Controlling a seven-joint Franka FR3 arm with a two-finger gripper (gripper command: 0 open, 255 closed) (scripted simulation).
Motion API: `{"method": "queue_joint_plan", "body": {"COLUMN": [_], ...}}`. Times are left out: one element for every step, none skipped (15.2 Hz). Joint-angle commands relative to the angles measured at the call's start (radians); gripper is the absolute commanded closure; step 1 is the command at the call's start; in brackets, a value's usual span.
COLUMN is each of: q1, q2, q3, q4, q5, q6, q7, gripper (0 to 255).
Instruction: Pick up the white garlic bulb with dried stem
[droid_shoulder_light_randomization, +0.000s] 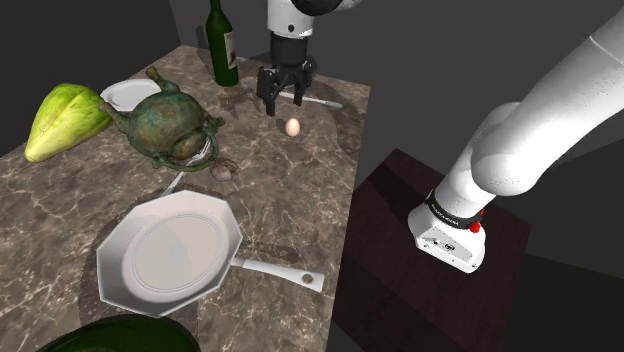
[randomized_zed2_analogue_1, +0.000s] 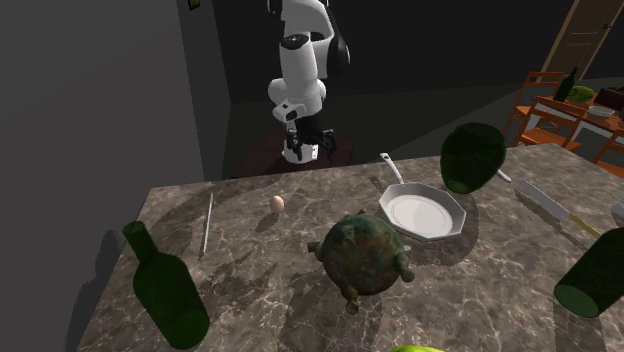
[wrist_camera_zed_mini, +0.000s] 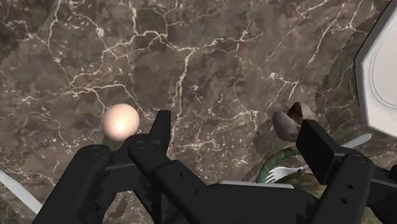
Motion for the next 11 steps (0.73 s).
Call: {"method": "queue_joint_plan", "body": {"q1": [0.009, 0.015, 0.02, 0.026, 0.033, 0.04, 0.047, 0.056, 0.065, 0.074, 0.084], "q2": [0.071, 0.108, 0.145, 0.183, 0.22, 0.258, 0.296, 0.334, 0.373, 0.411, 0.45], "q3": [0.018, 0.027, 0.035, 0.042, 0.05, 0.056, 0.061, 0.066, 0.07, 0.073, 0.075], "q4": [0.041, 0.062, 0.084, 0.107, 0.132, 0.157, 0.184, 0.212, 0.241, 0.271, 0.302], "q5": [-0.008, -0.015, -0.022, -0.03, -0.039, -0.048, -0.059, -0.07, -0.081, -0.093, -0.105], "q6": [0.028, 0.042, 0.056, 0.068, 0.08, 0.09, 0.1, 0.108, 0.115, 0.12, 0.125], "q7": [0.016, 0.025, 0.035, 0.045, 0.055, 0.066, 0.076, 0.087, 0.098, 0.108, 0.118], "gripper": [0, 0, 0, 0, 0, 0, 0, 0, 0, 0, 0]}}
